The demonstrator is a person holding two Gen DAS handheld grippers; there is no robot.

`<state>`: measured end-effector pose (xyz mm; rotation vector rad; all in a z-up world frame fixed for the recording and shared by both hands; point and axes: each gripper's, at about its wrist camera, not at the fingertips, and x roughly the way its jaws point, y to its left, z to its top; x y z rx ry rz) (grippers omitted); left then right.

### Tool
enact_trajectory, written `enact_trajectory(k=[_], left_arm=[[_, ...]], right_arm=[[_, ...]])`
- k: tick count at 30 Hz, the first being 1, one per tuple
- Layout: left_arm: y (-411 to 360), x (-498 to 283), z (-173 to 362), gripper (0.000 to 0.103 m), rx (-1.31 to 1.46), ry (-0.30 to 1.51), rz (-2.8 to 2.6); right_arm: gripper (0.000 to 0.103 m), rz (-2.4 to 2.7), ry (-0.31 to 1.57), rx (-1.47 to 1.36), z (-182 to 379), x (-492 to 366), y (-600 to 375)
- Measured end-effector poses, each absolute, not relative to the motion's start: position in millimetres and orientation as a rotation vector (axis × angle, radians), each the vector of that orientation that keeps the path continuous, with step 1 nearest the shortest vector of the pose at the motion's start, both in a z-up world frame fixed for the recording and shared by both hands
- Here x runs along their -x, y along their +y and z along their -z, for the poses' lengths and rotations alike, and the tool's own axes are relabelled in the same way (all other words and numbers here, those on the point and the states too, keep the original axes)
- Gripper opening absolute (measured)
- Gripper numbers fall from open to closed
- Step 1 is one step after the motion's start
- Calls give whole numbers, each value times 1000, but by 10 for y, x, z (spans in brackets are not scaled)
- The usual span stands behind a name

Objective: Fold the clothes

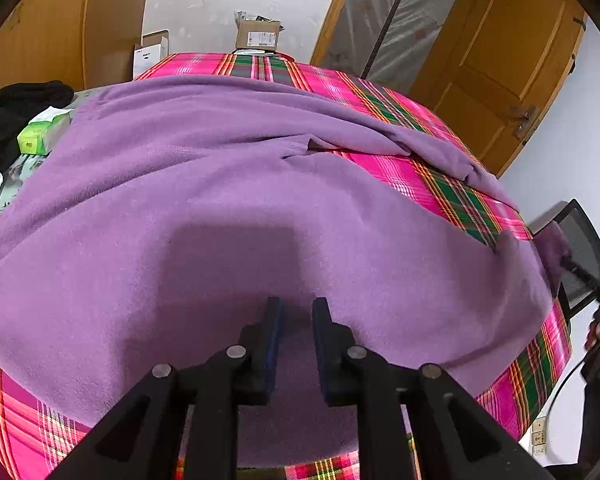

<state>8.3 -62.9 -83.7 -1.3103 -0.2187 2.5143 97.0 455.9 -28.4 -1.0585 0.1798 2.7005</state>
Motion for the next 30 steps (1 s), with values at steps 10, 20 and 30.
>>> enact_trajectory(k=[10, 20, 30], left_arm=[[-561, -115, 813, 17, 1320, -179, -2488], [-292, -197, 776, 17, 1305, -87, -2398], [65, -320, 788, 23, 1263, 38, -2318]], right_arm=[[8, -2423, 724, 947, 454, -1540, 5726], [13, -2356, 797, 1018, 431, -1661, 5896], [31, -2467, 807, 1100, 660, -1774, 5504]])
